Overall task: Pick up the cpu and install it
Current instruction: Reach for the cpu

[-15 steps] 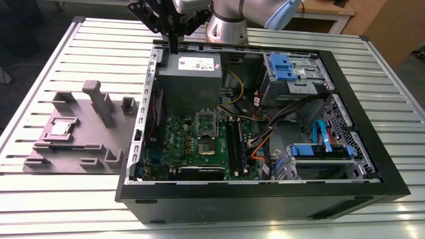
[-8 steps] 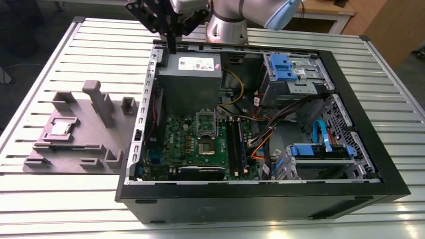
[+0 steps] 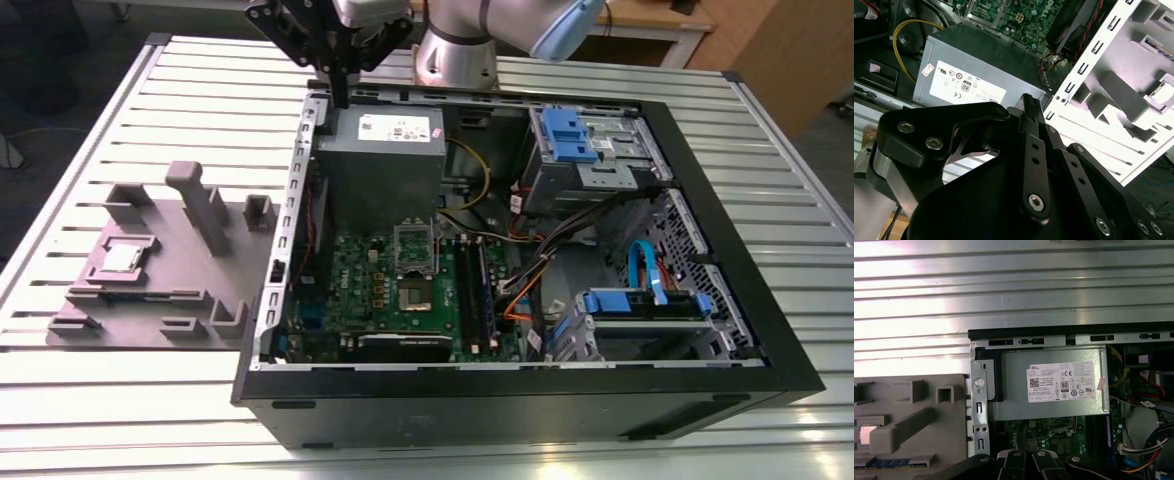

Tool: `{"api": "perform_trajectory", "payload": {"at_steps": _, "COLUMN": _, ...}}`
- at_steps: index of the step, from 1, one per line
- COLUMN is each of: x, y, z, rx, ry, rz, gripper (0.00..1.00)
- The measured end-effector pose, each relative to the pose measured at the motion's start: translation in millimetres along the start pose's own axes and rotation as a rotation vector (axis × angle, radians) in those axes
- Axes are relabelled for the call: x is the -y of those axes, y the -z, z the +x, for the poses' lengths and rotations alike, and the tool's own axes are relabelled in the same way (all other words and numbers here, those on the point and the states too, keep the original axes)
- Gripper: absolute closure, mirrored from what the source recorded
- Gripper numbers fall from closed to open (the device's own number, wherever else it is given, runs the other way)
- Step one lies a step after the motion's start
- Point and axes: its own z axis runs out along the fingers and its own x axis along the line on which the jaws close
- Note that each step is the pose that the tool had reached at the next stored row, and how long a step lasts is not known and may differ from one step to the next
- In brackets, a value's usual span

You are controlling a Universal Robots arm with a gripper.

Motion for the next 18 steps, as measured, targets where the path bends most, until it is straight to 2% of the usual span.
{"api": "perform_trajectory", "payload": {"at_steps": 7, "x": 0.3, "y": 0.1, "z": 4.2, "rx": -0.0001, "ry": 0.000, "rz": 0.0001, "gripper": 0.90}}
{"api": "perform_trajectory", "payload": {"at_steps": 18, "x": 1.2, "y": 0.0, "z": 15.5, "rx": 0.0001, "ry": 0.000, "rz": -0.0001, "gripper": 0.90}}
